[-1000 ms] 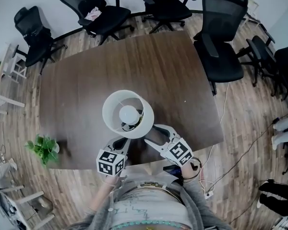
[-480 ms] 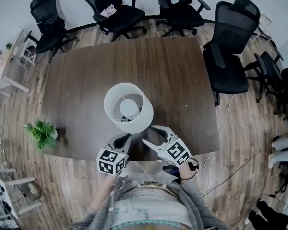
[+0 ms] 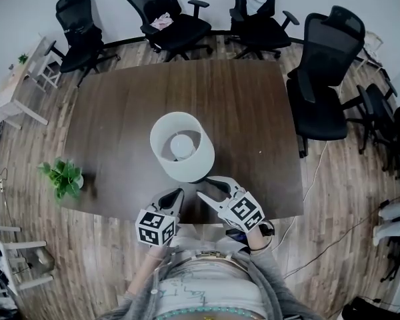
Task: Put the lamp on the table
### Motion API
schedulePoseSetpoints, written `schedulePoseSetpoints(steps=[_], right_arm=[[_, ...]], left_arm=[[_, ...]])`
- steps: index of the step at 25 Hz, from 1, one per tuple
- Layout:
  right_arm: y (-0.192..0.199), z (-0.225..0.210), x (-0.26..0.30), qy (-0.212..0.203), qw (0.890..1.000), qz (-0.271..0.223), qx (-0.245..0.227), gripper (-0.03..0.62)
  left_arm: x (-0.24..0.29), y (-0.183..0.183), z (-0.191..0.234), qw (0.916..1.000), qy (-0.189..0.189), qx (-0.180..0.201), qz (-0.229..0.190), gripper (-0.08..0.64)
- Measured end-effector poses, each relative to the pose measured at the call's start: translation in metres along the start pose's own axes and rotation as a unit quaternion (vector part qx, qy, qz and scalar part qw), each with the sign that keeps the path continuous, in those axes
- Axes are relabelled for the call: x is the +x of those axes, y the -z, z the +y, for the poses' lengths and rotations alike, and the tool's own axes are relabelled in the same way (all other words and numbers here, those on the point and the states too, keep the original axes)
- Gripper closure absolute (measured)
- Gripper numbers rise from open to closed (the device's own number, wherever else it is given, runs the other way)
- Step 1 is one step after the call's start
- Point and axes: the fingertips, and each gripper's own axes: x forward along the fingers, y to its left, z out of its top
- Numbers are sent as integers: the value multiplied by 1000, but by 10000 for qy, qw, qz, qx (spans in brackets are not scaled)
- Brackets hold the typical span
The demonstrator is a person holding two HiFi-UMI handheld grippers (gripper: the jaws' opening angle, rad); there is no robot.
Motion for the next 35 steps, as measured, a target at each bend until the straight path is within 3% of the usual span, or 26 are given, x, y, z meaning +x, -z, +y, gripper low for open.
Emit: schedulePoseSetpoints(steps=[14,35], right_arm=[[-7,-6,-15,216,9990,-220,316,526],[-46,20,-14,-204,9993,-303,-5,565]], left_arm=[[-1,-17,-18,9996,177,176,-149,549],[-24,-49,-43,9977,265,262,-561,549]])
